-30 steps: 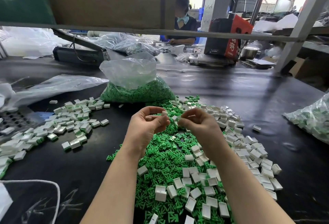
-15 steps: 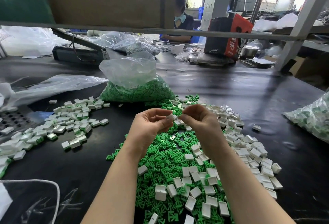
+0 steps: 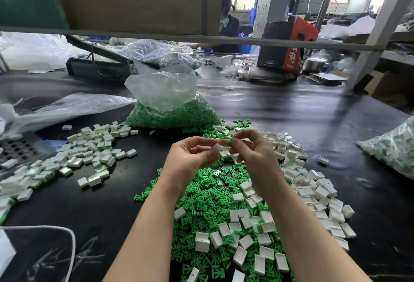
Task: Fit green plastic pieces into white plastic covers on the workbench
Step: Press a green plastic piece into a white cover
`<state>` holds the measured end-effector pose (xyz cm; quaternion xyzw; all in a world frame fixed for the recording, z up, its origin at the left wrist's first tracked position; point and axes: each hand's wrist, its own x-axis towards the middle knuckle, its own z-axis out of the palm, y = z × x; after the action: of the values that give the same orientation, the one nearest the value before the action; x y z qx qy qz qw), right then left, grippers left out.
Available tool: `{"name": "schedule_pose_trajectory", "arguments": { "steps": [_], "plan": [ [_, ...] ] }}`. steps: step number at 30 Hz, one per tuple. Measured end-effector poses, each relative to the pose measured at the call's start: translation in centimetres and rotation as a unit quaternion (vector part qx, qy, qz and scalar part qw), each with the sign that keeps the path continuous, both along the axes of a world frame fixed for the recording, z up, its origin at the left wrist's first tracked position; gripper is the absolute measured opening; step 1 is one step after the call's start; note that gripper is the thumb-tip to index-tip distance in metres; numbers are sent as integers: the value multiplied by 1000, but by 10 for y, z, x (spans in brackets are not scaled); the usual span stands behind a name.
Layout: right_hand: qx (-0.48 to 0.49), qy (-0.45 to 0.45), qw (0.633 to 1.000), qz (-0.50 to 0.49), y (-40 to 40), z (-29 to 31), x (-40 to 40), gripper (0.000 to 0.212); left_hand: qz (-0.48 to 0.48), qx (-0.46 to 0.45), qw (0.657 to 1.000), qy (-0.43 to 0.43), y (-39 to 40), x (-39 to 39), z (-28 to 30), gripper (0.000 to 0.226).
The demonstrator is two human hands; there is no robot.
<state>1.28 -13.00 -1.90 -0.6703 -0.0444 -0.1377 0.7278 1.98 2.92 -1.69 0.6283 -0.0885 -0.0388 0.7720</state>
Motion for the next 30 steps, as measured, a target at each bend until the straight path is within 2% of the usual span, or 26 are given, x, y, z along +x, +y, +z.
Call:
{"name": "schedule_pose_trajectory", "arguments": {
  "steps": [8, 13, 19, 23, 27, 30],
  "plan": [
    [66, 1, 998, 1, 5, 0, -1, 5, 9, 3, 1000, 8, -4, -1, 2, 18],
    [66, 5, 998, -7, 10, -2, 0, 10, 19, 3, 1000, 6, -6, -2, 2, 14],
    [56, -4, 998, -17, 12, -6, 2, 10, 29, -6, 1000, 0, -6, -2, 3, 21],
    [18, -7, 1000, -20, 12, -6, 2, 9, 37, -3, 999, -9, -5, -2, 2, 16],
    [-70, 0, 998, -6, 8, -2, -1, 7, 41, 7, 999, -23, -2, -1, 3, 19],
    [-133, 0, 991, -3, 6, 0, -3, 9, 44, 27, 998, -29, -1, 0, 1, 10]
  ]
}}
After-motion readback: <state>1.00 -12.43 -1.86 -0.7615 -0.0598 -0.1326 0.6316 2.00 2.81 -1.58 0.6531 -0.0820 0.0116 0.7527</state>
